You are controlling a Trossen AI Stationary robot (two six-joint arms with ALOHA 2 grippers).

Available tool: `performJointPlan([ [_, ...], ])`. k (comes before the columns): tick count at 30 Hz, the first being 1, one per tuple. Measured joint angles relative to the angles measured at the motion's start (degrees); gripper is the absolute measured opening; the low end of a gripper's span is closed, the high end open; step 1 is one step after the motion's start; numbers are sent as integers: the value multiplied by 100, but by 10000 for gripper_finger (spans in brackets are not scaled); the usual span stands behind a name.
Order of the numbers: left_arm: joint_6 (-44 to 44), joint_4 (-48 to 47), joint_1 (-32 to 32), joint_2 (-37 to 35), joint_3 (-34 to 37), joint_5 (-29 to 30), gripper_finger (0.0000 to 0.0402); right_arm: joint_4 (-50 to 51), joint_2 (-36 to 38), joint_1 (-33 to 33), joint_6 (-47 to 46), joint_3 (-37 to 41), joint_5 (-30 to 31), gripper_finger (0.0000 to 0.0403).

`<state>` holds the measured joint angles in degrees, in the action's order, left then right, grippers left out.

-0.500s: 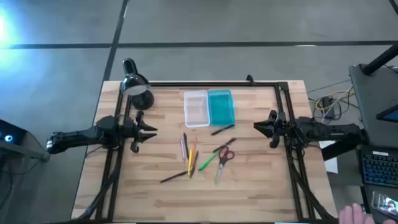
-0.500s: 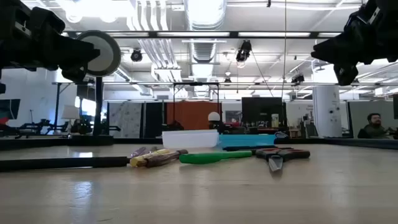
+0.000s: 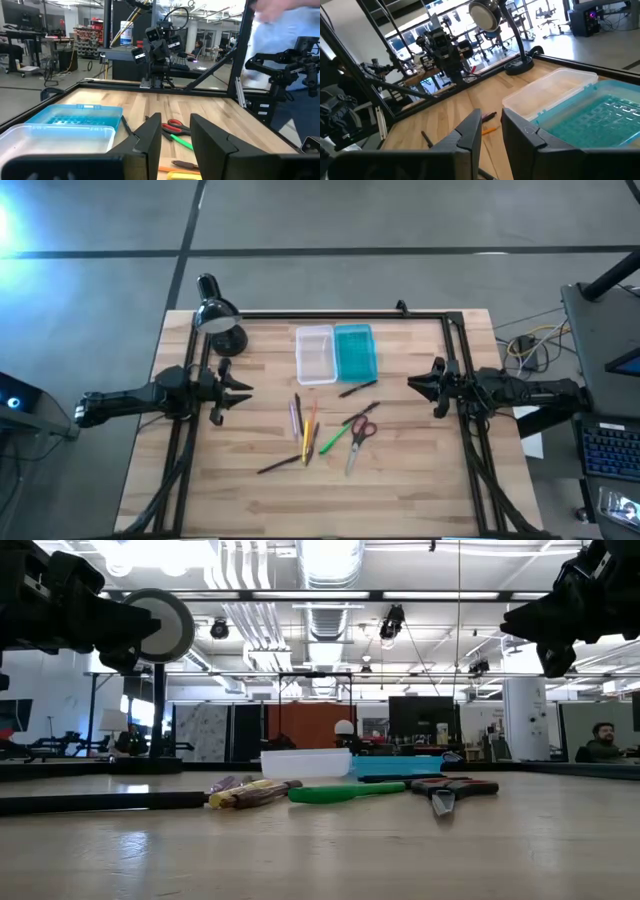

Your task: Pick & place school supplies into a supply box

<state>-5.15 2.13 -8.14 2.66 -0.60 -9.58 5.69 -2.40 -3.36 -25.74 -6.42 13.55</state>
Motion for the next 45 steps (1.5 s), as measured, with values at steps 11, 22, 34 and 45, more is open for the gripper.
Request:
performJointPlan([
  [11,0,0,-2,0,-2,2,87,-21,0,0,29,0,11,68],
  [22,0,2,0,0,-2,0,87,-1453,-94,41,1541,24,942,68],
  [34,0,0,0,6,-1,13,87,-2464,-160,54,73,-181,3568,68],
  [45,0,0,0,6,0,18,87,-2683,-1062,200,-2018,-107,2659,68],
])
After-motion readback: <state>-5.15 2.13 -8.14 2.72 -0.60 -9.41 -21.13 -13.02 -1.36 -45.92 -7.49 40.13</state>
